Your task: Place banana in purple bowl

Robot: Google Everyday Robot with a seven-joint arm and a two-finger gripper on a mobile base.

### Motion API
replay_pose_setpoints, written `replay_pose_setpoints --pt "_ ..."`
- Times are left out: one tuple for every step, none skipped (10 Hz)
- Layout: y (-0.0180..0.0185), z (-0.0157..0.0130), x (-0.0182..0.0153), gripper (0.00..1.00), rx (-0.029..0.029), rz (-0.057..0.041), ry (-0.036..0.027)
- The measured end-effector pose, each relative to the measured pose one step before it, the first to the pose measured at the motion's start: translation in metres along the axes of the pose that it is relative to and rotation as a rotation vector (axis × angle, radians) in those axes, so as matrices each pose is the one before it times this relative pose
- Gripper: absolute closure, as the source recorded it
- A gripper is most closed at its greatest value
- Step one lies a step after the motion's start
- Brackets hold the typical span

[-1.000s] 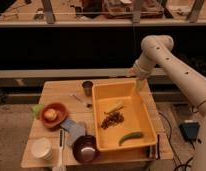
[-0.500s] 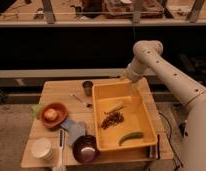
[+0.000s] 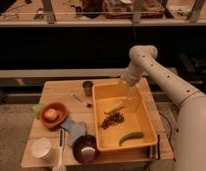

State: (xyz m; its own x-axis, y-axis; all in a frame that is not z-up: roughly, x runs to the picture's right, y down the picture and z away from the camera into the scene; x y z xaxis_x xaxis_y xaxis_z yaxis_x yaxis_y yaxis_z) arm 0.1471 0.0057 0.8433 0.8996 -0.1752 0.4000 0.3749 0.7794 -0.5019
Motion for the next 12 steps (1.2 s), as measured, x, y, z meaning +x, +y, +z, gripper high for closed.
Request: replay_pose_setpoints --pt "0.00354 0.00634 -0.00016 0.35 -0.00476 -0.00305 -0.00537" --pt "0.00197 0.01002 -0.00392 0.35 -0.00966 -0.01015 -0.00648" --pt "0.00036 0.00552 -0.00364 0.35 -0.00595 -0.00827 -0.00344" --pt "0.00134 0.00535 -0.00235 0.35 -0.00553 -0.00569 -0.00359" --pt "0.00188 0.00489 -0.00061 0.35 -0.00538 -0.00205 -0.00188" --pt "0.00206 0.00523 -0.00049 0.35 -0.00448 -0.00082 -0.00141" --pt "-0.00028 0.00255 -0.00102 0.35 0.00026 0.00299 -0.00053" --pt "0.00084 0.00303 0.00092 0.35 0.00008 0.00604 -0.00140" --pt "0.00030 0.00346 0.00019 0.35 -0.00077 0.00617 -0.00374" --pt "0.00154 0.00798 0.00185 0.35 -0.00386 0.00875 -0.00349" --pt "0.00065 0.00649 0.00107 0.35 -0.00372 0.00549 -0.00261" --pt "0.00056 0.00794 0.00085 0.35 -0.00675 0.00743 -0.00265"
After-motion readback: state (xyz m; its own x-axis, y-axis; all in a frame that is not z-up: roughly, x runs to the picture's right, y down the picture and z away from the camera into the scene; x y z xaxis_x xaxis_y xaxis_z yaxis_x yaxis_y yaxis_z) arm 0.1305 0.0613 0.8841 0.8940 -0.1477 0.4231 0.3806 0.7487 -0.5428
